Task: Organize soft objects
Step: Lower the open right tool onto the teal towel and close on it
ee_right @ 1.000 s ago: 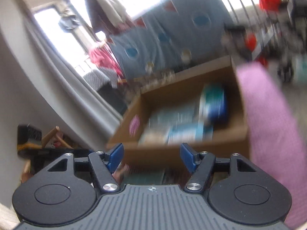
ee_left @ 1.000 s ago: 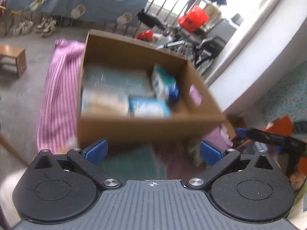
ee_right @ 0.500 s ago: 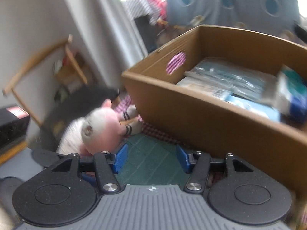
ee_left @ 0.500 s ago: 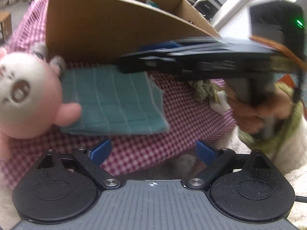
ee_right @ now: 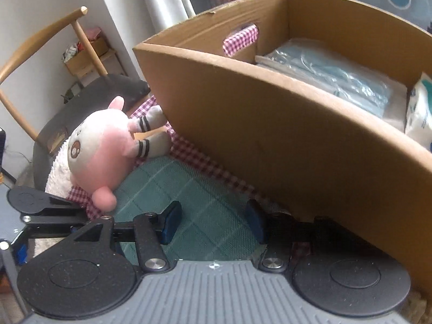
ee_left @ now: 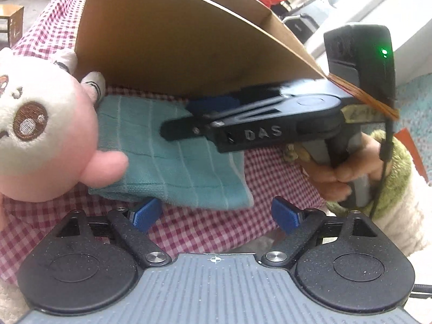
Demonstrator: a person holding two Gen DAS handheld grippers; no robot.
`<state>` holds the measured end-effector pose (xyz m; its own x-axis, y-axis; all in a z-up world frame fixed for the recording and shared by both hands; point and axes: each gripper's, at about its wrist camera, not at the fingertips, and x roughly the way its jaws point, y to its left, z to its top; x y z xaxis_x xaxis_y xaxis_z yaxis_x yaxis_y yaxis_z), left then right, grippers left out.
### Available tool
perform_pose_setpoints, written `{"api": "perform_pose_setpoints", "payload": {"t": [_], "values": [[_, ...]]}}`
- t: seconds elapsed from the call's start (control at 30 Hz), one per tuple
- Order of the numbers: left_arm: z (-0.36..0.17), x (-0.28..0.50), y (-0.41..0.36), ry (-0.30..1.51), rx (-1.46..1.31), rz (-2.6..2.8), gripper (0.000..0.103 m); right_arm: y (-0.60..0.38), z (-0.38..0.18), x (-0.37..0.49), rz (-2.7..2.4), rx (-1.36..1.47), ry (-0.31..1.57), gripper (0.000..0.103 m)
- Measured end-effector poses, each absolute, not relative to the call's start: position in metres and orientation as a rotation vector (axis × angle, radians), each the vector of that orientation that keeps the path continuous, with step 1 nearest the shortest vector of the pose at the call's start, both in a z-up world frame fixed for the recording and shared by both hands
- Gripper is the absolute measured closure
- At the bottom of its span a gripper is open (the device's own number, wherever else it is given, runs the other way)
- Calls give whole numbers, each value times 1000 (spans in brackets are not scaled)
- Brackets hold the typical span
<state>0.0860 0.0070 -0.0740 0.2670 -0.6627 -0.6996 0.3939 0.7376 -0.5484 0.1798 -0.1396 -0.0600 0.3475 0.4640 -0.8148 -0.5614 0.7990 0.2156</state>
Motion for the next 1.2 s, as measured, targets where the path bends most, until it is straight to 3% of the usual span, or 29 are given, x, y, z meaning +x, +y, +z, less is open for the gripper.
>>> {"api": "perform_pose_setpoints", "payload": {"t": [0.47, 0.73, 1.1, 1.2], "values": [[-80, 94, 9, 1035, -301, -785, 13, -219, -65, 129, 516, 319, 1169, 50], [-74, 86, -14, 1045, -235, -838, 14, -259, -65, 102, 386, 590, 1066, 49], [-73, 90, -10, 1080, -222, -755, 42, -217, -73, 122, 391, 471, 1100, 47], [-74, 91, -8, 1074, -242, -753, 52, -223, -81, 124, 431, 564, 1116, 53]]}}
